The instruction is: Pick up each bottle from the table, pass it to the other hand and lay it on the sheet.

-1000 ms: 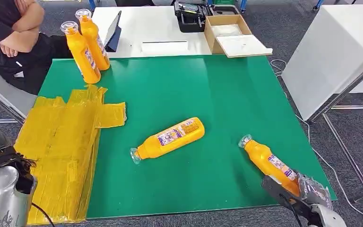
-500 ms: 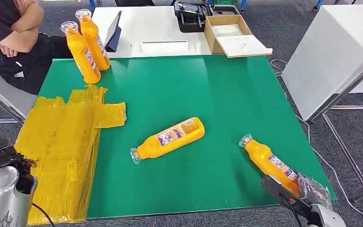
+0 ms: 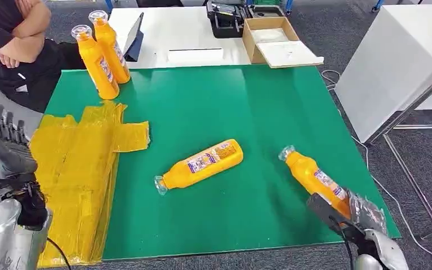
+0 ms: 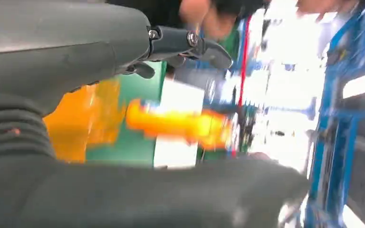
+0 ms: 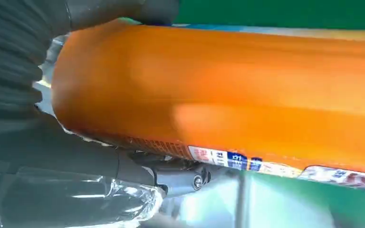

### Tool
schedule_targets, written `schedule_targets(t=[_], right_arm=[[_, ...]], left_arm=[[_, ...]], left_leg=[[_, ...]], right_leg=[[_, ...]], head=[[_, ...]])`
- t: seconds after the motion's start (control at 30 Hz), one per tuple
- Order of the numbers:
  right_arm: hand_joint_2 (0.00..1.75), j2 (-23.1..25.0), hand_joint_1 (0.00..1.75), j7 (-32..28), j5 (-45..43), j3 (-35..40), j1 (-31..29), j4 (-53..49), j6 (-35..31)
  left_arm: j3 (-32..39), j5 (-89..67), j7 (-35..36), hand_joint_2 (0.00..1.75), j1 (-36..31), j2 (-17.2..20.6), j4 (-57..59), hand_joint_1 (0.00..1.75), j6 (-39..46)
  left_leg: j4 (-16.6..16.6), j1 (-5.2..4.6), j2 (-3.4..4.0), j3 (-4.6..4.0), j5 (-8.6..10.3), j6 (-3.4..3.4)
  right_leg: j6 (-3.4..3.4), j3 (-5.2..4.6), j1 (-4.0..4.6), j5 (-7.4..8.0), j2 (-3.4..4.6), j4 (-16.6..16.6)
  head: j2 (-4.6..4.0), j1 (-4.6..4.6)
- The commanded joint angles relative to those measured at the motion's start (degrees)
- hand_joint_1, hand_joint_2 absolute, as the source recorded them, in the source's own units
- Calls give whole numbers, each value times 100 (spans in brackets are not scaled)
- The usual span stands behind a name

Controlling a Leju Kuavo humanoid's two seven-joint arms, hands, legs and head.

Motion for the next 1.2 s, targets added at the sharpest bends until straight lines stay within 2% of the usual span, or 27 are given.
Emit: schedule_targets(t=[0.03,0.1,0.27,0.37,0.4,0.47,0.53,0.6,0.7,0.8,0.87,0.9,1.0,1.13,1.2], right_arm=[[175,356,175,37,109,1298,-1807,-596,-66],[175,322,175,-5,92,1553,-2154,-293,-85],[175,281,175,-78,21,1610,-2199,-139,-196],[175,327,175,-202,-151,1889,-2621,237,-181],[175,370,175,-217,-195,2038,-2840,446,-162],[175,411,175,-174,-221,2149,-2997,606,-188],[175,463,175,-169,-324,2569,-3370,1000,-116],[175,748,175,-176,-442,2978,-3714,1419,-106],[175,969,175,-226,-772,3850,-4104,2009,-487],[175,1051,175,-223,-1060,4430,-4352,2227,-645],[175,927,175,-169,-1164,4575,-4397,2199,-666],[175,782,175,-126,-1224,4574,-4376,2105,-678],[175,573,175,229,-1152,4295,-4004,1449,-471],[175,575,175,500,-924,4100,-3709,1007,-279],[175,523,175,707,-766,3972,-3523,721,-242]], left_arm=[[-752,331,55,175,-159,-242,-114,0,-75],[-860,374,15,175,-194,-261,-124,0,2],[-878,410,4,175,-188,-236,-120,0,32],[-987,460,-44,175,-189,-215,-137,0,63],[-1049,476,-66,175,-195,-232,-160,0,67],[-1112,493,-80,175,-199,-245,-184,0,93],[-1268,636,-113,175,-207,-171,-210,0,79],[-1259,803,-160,175,-135,-50,-257,0,46],[-1137,1042,-229,175,-24,135,-285,0,-13],[-1156,1050,-296,175,-103,43,-386,0,35],[-1397,1001,-273,175,-188,-77,-500,0,165],[-1611,844,-255,175,-242,-228,-595,0,236],[-2107,419,-30,175,-72,-604,-1090,0,376],[-2371,366,142,175,-60,-727,-1175,0,287],[-2599,334,343,175,-237,-941,-1102,0,93]], left_leg=[[4,-2,28,7,-3,-15],[8,-5,30,15,-2,-23],[2,1,1,21,0,-24],[2,1,1,15,1,-16],[4,-2,4,29,-6,-32],[5,2,19,6,-2,-21],[1,2,9,4,3,-15],[3,3,18,6,2,-20],[0,3,39,5,2,-22],[-1,1,57,20,-3,-40],[4,5,5,-3,10,-26],[7,5,6,12,3,-46],[9,6,-52,-3,13,-34],[6,-1,-63,-2,8,-34],[4,-1,-46,-27,15,-25]], right_leg=[[-5,-6,-2,2,24,8],[-8,-7,-6,0,19,14],[-8,2,0,-2,-1,1],[-4,-3,-2,0,0,1],[-9,8,-5,-8,-4,8],[-5,-6,-3,1,13,11],[-4,-8,-2,1,6,14],[-6,-12,-1,3,13,16],[-7,-13,-1,6,34,19],[-16,-10,-2,1,51,37],[-7,-22,3,0,4,29],[-16,-10,2,-10,-2,39],[-4,-20,2,-11,-51,27],[0,-13,-4,-16,-63,23],[-1,-30,1,-5,-41,23]], head=[[0,4],[0,4],[0,2],[0,2],[0,4],[0,4],[0,2],[0,4],[0,7],[0,4],[0,4],[0,4],[0,2],[0,4],[0,7]])
